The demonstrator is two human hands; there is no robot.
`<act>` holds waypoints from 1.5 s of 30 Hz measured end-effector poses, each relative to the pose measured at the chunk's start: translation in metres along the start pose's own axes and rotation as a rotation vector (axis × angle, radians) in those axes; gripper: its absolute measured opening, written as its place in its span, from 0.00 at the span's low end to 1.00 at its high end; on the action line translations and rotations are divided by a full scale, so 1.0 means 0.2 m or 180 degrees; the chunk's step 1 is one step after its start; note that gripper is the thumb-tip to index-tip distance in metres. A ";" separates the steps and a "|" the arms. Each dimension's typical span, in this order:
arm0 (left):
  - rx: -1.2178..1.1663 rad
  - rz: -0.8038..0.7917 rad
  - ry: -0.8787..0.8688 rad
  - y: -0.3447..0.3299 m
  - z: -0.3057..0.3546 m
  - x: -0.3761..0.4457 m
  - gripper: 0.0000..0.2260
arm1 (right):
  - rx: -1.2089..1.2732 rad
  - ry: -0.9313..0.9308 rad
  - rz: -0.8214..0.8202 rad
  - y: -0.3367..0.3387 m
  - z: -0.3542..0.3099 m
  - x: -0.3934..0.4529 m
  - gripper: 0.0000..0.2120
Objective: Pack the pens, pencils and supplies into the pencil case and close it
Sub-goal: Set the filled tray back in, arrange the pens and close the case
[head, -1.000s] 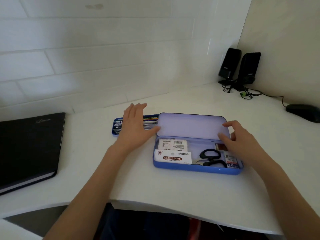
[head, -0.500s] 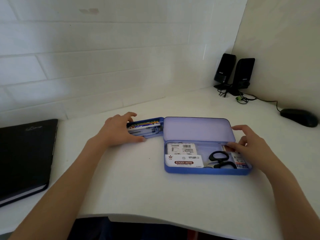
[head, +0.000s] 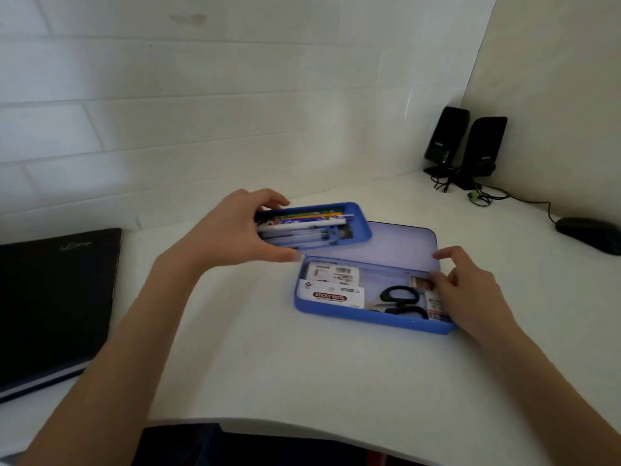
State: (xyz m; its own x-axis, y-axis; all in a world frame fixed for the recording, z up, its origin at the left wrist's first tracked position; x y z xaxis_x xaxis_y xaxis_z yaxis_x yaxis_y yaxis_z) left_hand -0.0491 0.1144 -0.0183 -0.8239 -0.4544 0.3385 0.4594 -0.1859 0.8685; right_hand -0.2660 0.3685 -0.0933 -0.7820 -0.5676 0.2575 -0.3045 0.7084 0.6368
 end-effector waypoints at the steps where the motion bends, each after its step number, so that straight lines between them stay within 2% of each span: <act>1: -0.0027 -0.0096 -0.0088 -0.02 0.06 0.00 0.38 | 0.0058 0.0074 -0.0068 -0.02 -0.02 -0.01 0.07; 5: 0.0075 -0.0508 -0.0502 -0.18 0.27 -0.01 0.37 | 0.0515 -0.0022 -0.0318 -0.03 -0.03 -0.02 0.06; 8: 0.0337 -0.0898 -0.0823 -0.31 0.36 0.00 0.38 | 0.0897 -0.0228 -0.0312 -0.01 0.00 0.00 0.05; 11: 0.0373 -0.1121 -0.0847 -0.37 0.34 0.01 0.38 | 0.0974 -0.0260 -0.0348 -0.01 0.02 0.00 0.05; 22: -0.0057 -0.1045 -0.0818 -0.48 0.25 -0.04 0.41 | 0.0659 -0.0032 -0.0577 -0.05 0.01 0.00 0.04; 25: 0.0177 -0.0935 -0.0817 -0.50 0.26 -0.06 0.42 | 0.0397 0.0122 -0.0639 -0.06 -0.01 -0.01 0.06; 29: 0.0379 -0.0835 -0.0691 -0.48 0.29 -0.09 0.40 | 0.0426 0.0114 -0.0658 -0.06 -0.01 -0.01 0.07; 33: 0.0775 -0.0640 -0.0648 -0.48 0.33 -0.18 0.42 | 0.0405 0.0193 -0.0649 -0.05 -0.01 -0.01 0.07; 35: 0.0505 -0.0814 -0.0598 -0.46 0.33 -0.20 0.40 | 0.0476 0.0293 -0.0540 -0.04 -0.01 -0.01 0.06; 37: -0.0307 -0.0935 -0.0442 -0.42 0.30 -0.18 0.29 | 0.0610 0.0413 -0.0365 -0.02 -0.02 -0.01 0.04; 40: -0.1175 -0.0481 0.0003 -0.33 0.19 -0.15 0.16 | 0.0856 0.0671 -0.0311 0.00 -0.07 -0.03 0.03; 45: -0.1504 0.0354 0.0487 -0.24 0.03 -0.18 0.15 | 0.0778 0.1016 -0.0682 -0.01 -0.14 -0.07 0.07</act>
State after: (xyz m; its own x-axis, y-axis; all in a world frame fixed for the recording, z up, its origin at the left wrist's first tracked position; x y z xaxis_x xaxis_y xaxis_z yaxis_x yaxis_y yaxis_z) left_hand -0.0429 0.1447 -0.0700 -0.7198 -0.6096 0.3320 0.6706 -0.4869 0.5597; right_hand -0.2387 0.3632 -0.0785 -0.4921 -0.7860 0.3743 -0.5907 0.6172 0.5197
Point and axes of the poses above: each hand's wrist, its own x-axis towards the middle knuckle, its own y-axis out of the back of the hand, z = x × y, the point moved 3 cm from there along x, towards the middle knuckle, and after that the axes turned 9 degrees about x, right-handed, at the moved point
